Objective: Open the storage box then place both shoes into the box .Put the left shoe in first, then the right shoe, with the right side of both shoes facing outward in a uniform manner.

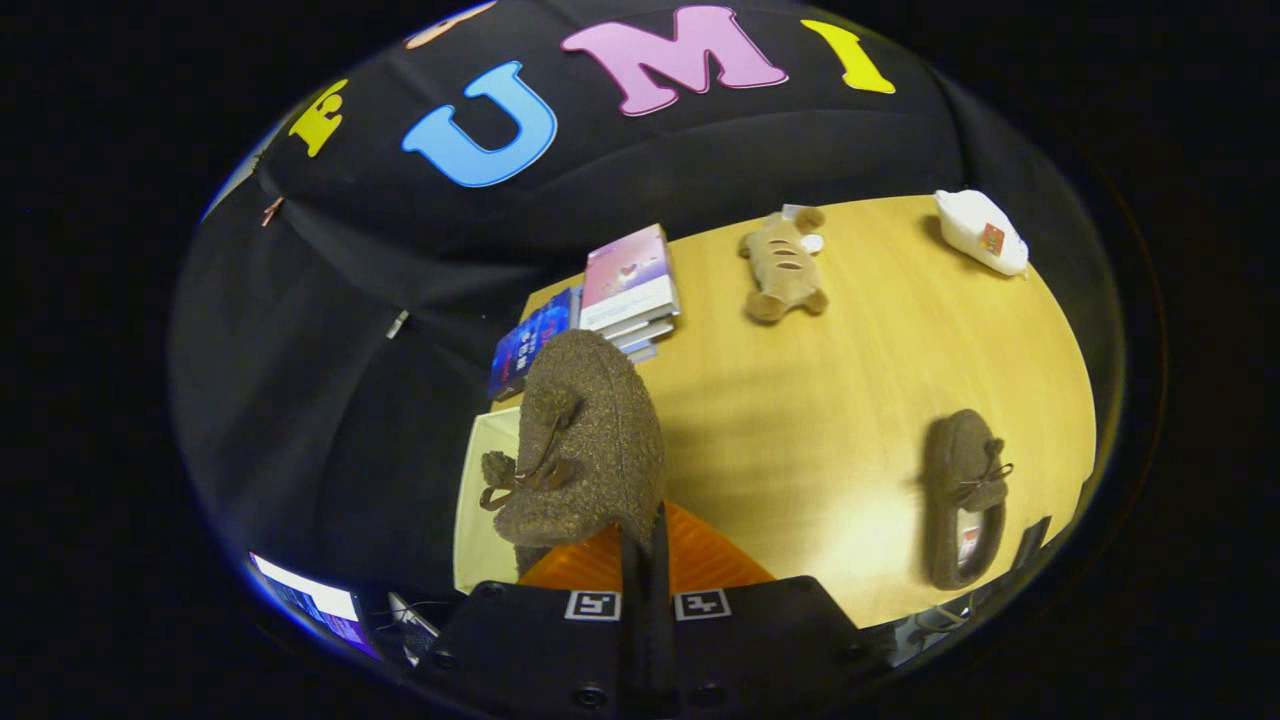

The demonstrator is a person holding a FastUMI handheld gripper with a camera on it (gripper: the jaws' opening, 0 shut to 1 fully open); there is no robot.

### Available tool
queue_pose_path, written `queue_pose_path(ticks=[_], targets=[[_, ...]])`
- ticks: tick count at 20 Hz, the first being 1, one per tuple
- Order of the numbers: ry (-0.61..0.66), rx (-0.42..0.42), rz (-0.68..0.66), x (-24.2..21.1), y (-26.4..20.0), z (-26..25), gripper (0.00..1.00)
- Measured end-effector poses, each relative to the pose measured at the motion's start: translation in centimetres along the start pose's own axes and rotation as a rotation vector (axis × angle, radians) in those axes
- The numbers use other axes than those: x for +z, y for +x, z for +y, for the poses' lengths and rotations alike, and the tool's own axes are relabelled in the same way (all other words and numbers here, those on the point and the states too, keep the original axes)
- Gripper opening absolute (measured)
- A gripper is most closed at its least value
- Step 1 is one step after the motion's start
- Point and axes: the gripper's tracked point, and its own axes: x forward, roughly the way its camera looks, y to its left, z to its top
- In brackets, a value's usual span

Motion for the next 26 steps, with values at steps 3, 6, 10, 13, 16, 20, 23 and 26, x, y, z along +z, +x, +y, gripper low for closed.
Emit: queue_pose_path(ticks=[3, 6, 10, 13, 16, 20, 23, 26], targets=[[-0.014, 0.03, 0.031, -1.3, 2.3, 4.5, 0.05], [0.02, -0.003, 0.071, -3.2, 5.8, 7.1, 0.05], [0.024, -0.085, 0.118, -5.4, 10.6, 8.7, 0.05], [0.042, -0.12, 0.156, -7.2, 12.8, 9.9, 0.05], [0.068, -0.149, 0.177, -8.3, 14.8, 10.5, 0.05], [0.076, -0.095, 0.201, -9.6, 15.9, 12.1, 0.14], [0.04, -0.07, 0.216, -10.2, 15.8, 12.5, 0.59], [0.019, -0.05, 0.221, -10.1, 15.3, 12.9, 0.92]])
